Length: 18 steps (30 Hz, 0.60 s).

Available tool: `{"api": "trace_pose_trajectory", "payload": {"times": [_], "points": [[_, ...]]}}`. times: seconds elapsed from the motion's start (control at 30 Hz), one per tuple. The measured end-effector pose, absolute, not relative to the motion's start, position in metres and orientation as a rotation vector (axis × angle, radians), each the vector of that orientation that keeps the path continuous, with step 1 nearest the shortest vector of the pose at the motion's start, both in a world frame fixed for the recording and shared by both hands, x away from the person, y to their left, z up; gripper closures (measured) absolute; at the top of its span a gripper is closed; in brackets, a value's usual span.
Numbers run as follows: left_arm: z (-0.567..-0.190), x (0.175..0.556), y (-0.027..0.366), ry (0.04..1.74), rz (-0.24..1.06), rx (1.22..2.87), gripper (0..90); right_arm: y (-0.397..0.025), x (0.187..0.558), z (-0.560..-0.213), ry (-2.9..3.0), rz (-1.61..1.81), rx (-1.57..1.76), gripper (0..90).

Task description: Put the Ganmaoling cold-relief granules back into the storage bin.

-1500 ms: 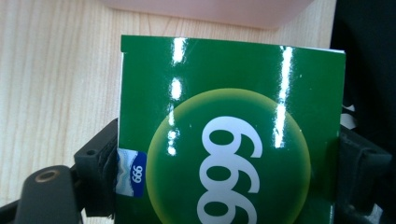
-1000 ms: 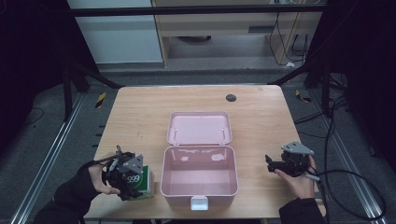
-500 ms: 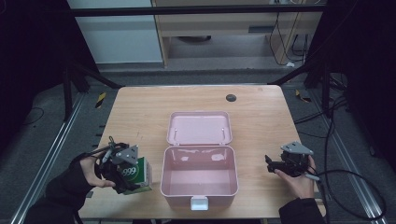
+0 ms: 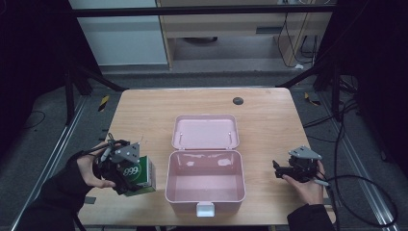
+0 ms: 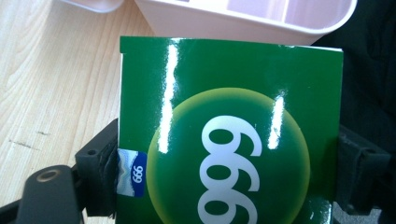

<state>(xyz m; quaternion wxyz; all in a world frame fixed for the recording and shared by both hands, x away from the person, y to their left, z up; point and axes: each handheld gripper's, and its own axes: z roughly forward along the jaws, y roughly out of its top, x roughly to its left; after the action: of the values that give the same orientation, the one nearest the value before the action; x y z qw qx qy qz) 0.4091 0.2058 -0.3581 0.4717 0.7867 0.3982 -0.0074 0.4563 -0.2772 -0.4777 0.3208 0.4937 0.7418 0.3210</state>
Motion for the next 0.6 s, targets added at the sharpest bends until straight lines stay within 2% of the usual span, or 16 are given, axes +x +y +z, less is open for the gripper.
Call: {"api": "trace_pose_trajectory", "payload": {"times": [0.6], "points": [[-0.331, 0.409, 0.191, 0.917, -0.010, 1.952, 14.7, -0.278, 0.456, -0.478, 1.950, 0.844, 1.289, 1.9]]}}
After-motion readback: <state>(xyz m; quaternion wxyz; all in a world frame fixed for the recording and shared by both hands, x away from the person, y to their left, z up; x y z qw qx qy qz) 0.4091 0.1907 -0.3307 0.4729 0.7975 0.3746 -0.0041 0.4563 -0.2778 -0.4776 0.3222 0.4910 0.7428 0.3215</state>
